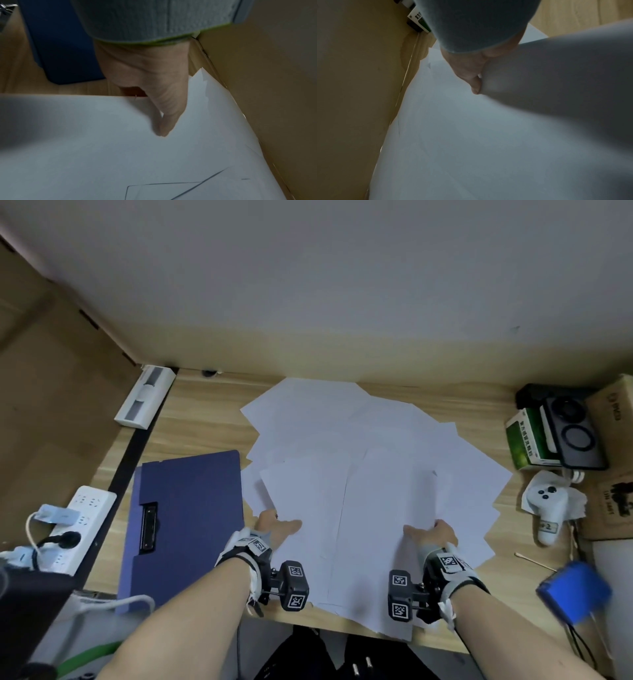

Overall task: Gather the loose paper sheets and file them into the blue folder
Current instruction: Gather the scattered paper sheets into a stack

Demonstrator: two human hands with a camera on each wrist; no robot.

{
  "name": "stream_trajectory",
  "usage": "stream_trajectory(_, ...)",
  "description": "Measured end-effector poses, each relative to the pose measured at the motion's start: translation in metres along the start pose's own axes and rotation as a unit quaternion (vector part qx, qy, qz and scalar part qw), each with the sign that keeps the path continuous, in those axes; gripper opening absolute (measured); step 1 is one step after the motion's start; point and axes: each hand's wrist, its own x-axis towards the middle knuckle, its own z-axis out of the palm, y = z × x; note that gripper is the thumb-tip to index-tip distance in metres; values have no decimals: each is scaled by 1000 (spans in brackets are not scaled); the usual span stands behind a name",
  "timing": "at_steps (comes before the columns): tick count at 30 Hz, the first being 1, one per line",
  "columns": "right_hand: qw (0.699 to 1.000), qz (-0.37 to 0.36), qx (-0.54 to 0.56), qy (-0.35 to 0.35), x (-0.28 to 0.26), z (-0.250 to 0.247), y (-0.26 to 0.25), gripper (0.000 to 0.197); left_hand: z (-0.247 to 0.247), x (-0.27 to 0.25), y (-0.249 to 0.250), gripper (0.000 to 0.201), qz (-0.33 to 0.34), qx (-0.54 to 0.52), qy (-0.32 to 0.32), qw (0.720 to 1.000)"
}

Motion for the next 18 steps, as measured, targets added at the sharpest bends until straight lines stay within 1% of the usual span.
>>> stream_trajectory(1,1000,-17,-1,13,2,1,3,23,1,-6,4,55,0,16,0,1000)
stream_trajectory(3,998,-42,3,37,0,-2,7,20,-2,-10,7,49,-2,38,3,999)
stream_trajectory(6,994,-70,65,58,-2,-16,7,26,-12,-7,7,45,-4,55,11,998)
stream_trajectory(7,990,-81,94,68,-2,-22,7,28,-17,-6,9,41,-10,60,9,998)
stream_trajectory(8,987,-93,106,75,0,-28,6,27,-22,-9,14,33,-17,64,9,998)
stream_trajectory(9,986,-101,112,70,2,-33,5,24,-24,-9,17,24,-24,75,11,997)
stream_trajectory(10,985,-112,112,63,4,-36,4,21,-27,-9,20,28,-30,85,15,996)
stream_trajectory(11,985,-119,119,49,7,-39,2,18,-29,-8,22,38,-34,95,21,995)
stream_trajectory(12,982,-133,128,34,11,-43,0,16,-30,-7,25,42,-36,104,27,994)
stream_trajectory(13,980,-139,145,12,7,-47,-4,15,-32,-8,26,42,-34,120,30,992)
stream_trajectory(14,976,-159,151,0,4,-37,-22,15,-43,3,21,37,-40,109,20,993)
stream_trajectory(15,973,-172,153,-15,-2,-26,-41,17,-54,16,17,27,-41,101,3,994)
stream_trajectory(16,970,-179,162,-35,-6,-26,-44,18,-52,14,19,18,-36,106,-9,994)
stream_trajectory(18,971,-189,124,-78,-14,-20,-49,19,-45,15,18,25,-22,121,-16,992)
